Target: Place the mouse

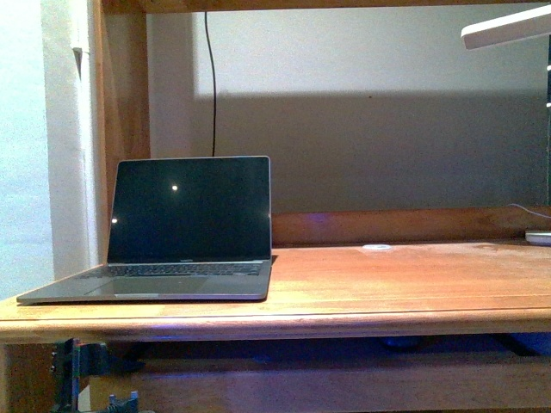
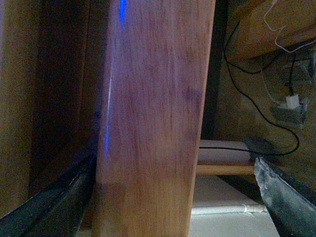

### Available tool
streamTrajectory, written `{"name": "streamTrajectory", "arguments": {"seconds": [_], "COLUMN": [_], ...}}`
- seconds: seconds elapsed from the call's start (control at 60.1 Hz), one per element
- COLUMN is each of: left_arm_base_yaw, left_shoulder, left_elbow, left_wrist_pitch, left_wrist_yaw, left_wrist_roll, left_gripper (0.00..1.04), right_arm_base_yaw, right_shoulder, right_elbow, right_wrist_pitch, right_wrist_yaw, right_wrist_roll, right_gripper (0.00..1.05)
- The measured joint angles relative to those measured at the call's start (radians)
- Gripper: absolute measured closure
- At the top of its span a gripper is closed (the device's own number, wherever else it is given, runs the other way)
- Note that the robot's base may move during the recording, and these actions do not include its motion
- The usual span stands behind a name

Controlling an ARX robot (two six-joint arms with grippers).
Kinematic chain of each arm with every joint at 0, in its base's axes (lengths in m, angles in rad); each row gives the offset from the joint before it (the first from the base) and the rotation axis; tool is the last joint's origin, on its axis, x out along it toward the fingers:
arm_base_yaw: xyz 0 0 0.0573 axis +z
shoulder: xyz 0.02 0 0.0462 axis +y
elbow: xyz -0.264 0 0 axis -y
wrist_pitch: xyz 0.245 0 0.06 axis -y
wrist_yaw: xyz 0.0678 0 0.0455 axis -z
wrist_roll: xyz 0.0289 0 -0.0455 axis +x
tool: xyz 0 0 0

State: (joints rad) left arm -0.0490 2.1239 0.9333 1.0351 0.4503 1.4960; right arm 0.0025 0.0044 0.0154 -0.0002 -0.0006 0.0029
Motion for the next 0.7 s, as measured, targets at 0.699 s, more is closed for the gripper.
{"name": "streamTrajectory", "arguments": {"seconds": [0.699], "left_arm_base_yaw": [-0.053], "left_shoulder": [-0.148], "left_elbow": [0.069], "left_wrist_pitch": [-0.614], "left_wrist_yaw": [-0.105], "left_wrist_roll": [-0.118], "left_gripper": [0.08], "right_arm_base_yaw": [0.0], "right_shoulder": [0.0], "right_elbow": [0.0], "right_wrist_pitch": [0.0], "right_wrist_yaw": [0.0], "right_wrist_roll": [0.0], "right_gripper": [0.07]}}
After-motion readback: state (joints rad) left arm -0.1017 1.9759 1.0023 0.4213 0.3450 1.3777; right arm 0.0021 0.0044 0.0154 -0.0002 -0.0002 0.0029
